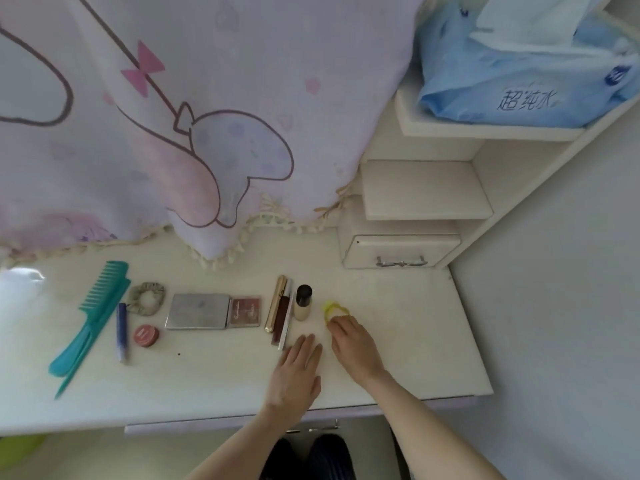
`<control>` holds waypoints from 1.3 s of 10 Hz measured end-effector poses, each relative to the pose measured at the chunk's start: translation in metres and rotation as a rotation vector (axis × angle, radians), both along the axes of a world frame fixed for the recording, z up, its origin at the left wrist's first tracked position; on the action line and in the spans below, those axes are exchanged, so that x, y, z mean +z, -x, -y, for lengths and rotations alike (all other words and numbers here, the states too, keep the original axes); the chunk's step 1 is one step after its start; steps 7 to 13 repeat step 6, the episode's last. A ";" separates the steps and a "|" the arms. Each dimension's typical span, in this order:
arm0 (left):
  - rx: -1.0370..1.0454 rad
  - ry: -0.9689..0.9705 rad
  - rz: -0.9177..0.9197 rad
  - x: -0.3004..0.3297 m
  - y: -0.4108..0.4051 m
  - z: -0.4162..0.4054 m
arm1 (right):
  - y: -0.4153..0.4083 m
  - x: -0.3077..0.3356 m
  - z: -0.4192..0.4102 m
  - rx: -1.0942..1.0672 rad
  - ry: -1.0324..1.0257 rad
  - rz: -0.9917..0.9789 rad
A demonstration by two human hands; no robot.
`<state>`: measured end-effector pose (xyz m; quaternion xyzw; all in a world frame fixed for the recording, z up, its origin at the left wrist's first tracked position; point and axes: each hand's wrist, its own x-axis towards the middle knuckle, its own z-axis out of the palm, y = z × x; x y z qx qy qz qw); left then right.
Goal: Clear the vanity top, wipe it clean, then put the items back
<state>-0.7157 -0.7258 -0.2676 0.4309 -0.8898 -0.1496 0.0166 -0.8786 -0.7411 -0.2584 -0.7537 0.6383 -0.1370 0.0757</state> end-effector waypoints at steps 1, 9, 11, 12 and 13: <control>0.008 -0.032 0.021 -0.001 0.001 0.000 | 0.003 -0.009 -0.012 0.031 -0.025 0.009; 0.150 0.232 0.020 0.078 -0.006 0.023 | 0.021 0.083 0.049 0.119 0.180 -0.017; 0.150 0.232 0.020 0.078 -0.006 0.023 | 0.021 0.083 0.049 0.119 0.180 -0.017; 0.150 0.232 0.020 0.078 -0.006 0.023 | 0.021 0.083 0.049 0.119 0.180 -0.017; 0.150 0.232 0.020 0.078 -0.006 0.023 | 0.021 0.083 0.049 0.119 0.180 -0.017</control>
